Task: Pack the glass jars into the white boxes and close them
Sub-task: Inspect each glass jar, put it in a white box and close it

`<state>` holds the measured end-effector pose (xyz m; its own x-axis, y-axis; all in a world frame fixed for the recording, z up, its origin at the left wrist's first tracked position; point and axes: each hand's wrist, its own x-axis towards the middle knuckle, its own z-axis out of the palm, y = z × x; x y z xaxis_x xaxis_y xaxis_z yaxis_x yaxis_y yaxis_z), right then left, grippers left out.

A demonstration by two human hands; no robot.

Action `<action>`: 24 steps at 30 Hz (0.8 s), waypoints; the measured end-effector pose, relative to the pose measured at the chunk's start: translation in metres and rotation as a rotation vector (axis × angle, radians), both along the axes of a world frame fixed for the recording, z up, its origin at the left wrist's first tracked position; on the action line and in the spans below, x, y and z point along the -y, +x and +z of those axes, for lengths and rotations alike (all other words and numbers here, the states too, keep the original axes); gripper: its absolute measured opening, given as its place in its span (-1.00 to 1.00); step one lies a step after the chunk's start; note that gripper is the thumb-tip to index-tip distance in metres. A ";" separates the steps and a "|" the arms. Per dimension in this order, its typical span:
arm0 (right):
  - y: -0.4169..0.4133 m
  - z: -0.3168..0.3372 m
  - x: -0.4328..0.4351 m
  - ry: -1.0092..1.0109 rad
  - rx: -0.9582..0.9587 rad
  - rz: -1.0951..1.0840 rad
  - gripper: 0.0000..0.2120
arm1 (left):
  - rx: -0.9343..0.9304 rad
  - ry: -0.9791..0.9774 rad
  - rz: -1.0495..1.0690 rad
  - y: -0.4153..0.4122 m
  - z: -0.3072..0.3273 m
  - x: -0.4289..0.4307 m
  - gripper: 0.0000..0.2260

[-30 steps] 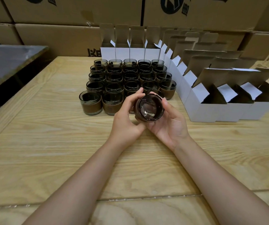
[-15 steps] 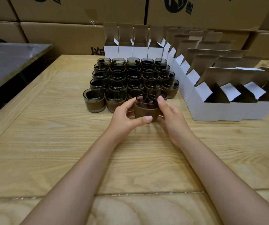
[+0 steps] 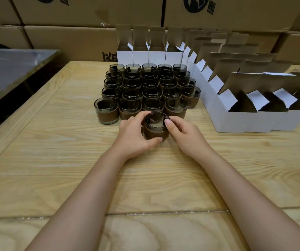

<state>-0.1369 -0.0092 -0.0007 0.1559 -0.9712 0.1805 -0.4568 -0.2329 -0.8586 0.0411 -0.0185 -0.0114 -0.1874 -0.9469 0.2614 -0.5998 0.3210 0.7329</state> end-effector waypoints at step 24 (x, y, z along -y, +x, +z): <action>-0.061 0.034 -0.004 -0.314 -0.578 -0.821 -0.68 | 0.110 -0.576 0.171 -0.011 0.011 -0.007 -0.29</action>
<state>-0.1975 -0.0052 0.0332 -0.3858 -0.7403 0.5505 -0.8962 0.1592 -0.4140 0.0298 -0.0112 -0.0007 -0.1004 -0.6784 0.7278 -0.7399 0.5400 0.4012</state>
